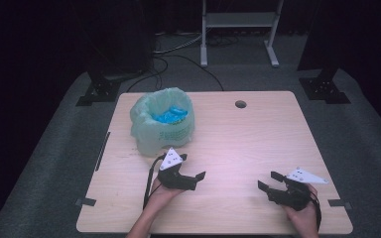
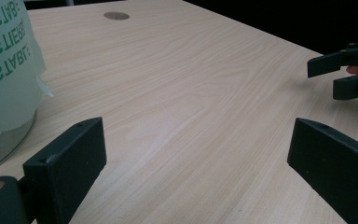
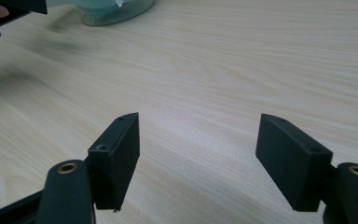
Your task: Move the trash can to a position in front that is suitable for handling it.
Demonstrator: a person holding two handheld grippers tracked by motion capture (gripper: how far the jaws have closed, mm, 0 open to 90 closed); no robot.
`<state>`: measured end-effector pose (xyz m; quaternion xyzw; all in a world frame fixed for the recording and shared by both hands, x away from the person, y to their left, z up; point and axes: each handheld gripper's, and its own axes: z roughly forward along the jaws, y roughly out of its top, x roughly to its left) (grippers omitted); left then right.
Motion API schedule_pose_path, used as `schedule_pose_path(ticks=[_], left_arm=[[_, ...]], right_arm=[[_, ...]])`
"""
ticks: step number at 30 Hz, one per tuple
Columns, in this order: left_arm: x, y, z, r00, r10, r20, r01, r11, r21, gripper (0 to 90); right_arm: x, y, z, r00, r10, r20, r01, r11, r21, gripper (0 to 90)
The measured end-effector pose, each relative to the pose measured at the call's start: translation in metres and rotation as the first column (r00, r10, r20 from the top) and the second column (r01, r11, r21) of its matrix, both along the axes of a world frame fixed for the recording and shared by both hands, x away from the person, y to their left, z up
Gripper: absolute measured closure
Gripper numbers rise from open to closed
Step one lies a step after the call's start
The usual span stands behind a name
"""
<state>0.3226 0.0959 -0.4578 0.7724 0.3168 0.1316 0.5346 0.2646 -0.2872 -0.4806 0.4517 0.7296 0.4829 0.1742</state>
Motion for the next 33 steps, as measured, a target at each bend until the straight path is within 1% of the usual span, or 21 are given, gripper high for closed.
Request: schedule_pose_path(ticks=[3,4,6,8,9,10,11,15,16,20,21,22,24,27,28,29,31,33], left_arm=[[0.001,-0.001,0.000,0.9999,0.008,-0.009,-0.008,1.0000,-0.003,3.3],[0.001,-0.002,0.001,0.9999,0.008,-0.009,-0.008,1.0000,0.004,3.3],[0.000,-0.002,0.002,0.9999,0.010,-0.009,-0.010,0.9999,0.001,3.3],[0.000,-0.002,0.005,0.9999,0.007,-0.010,-0.007,1.0000,-0.006,3.3],[-0.001,-0.001,0.009,0.9999,0.013,-0.006,-0.013,0.9998,-0.011,3.3],[-0.001,-0.001,0.009,0.9999,0.013,-0.006,-0.013,0.9998,-0.011,3.3],[-0.002,0.000,0.013,0.9997,0.023,-0.003,-0.023,0.9996,-0.018,3.3],[-0.003,0.003,0.018,0.9996,0.028,-0.001,-0.028,0.9994,-0.018,3.3],[-0.003,0.005,0.020,0.9990,0.045,-0.003,-0.045,0.9990,-0.008,3.3],[-0.003,0.009,0.024,0.9981,0.061,-0.004,-0.061,0.9980,-0.016,3.3],[-0.003,0.013,0.029,0.9973,0.074,0.000,-0.074,0.9971,-0.022,3.3],[-0.003,0.013,0.029,0.9973,0.074,0.000,-0.074,0.9971,-0.022,3.3],[-0.004,0.017,0.036,0.9956,0.094,0.008,-0.093,0.9952,-0.029,3.3],[-0.005,0.024,0.047,0.9915,0.127,0.029,-0.127,0.9918,-0.017,3.3],[-0.004,0.027,0.051,0.9913,0.126,0.037,-0.126,0.9919,-0.020,3.3],[-0.004,0.030,0.055,0.9908,0.130,0.037,-0.129,0.9912,-0.029,3.3],[-0.003,0.034,0.060,0.9887,0.143,0.045,-0.141,0.9894,-0.033,3.3],[-0.001,0.039,0.065,0.9864,0.158,0.047,-0.156,0.9872,-0.033,3.3]], right_arm=[[0.002,-0.001,-0.002,1.0000,0.000,-0.009,0.000,1.000,0.002,29.7],[0.002,-0.002,-0.002,1.0000,-0.002,-0.008,0.002,1.000,0.005,29.7],[0.002,-0.002,-0.002,1.0000,-0.005,-0.006,0.005,1.000,0.007,29.7],[0.002,-0.004,-0.002,1.0000,-0.007,-0.007,0.007,1.000,0.011,29.7],[0.002,-0.004,-0.001,0.9999,-0.010,-0.007,0.010,1.000,0.018,29.7],[0.002,-0.004,-0.001,0.9999,-0.010,-0.006,0.011,1.000,0.019,29.7],[0.002,-0.004,-0.001,0.9999,-0.012,-0.007,0.012,1.000,0.020,29.7],[0.002,-0.003,-0.001,0.9999,-0.011,-0.007,0.011,1.000,0.017,29.7],[0.001,-0.003,-0.001,0.9999,-0.010,-0.007,0.010,1.000,0.019,29.7],[0.000,-0.003,0.001,0.9999,-0.015,-0.003,0.015,1.000,0.020,29.7],[0.000,-0.003,0.003,0.9999,-0.016,0.002,0.016,1.000,0.024,29.7],[0.000,-0.003,0.003,0.9999,-0.016,0.002,0.016,1.000,0.024,29.7],[0.000,-0.003,0.003,0.9998,-0.019,0.003,0.019,1.000,0.022,29.7],[0.000,-0.002,0.003,0.9997,-0.024,-0.001,0.024,1.000,0.021,29.4],[0.000,-0.002,0.004,0.9996,-0.027,-0.001,0.028,0.999,0.026,29.4],[0.000,-0.003,0.004,0.9996,-0.027,-0.002,0.028,0.999,0.032,29.4],[0.001,-0.003,0.005,0.9994,-0.034,-0.002,0.034,0.999,0.029,29.4],[0.001,-0.005,0.004,0.9992,-0.039,-0.010,0.040,0.998,0.043,29.4]])
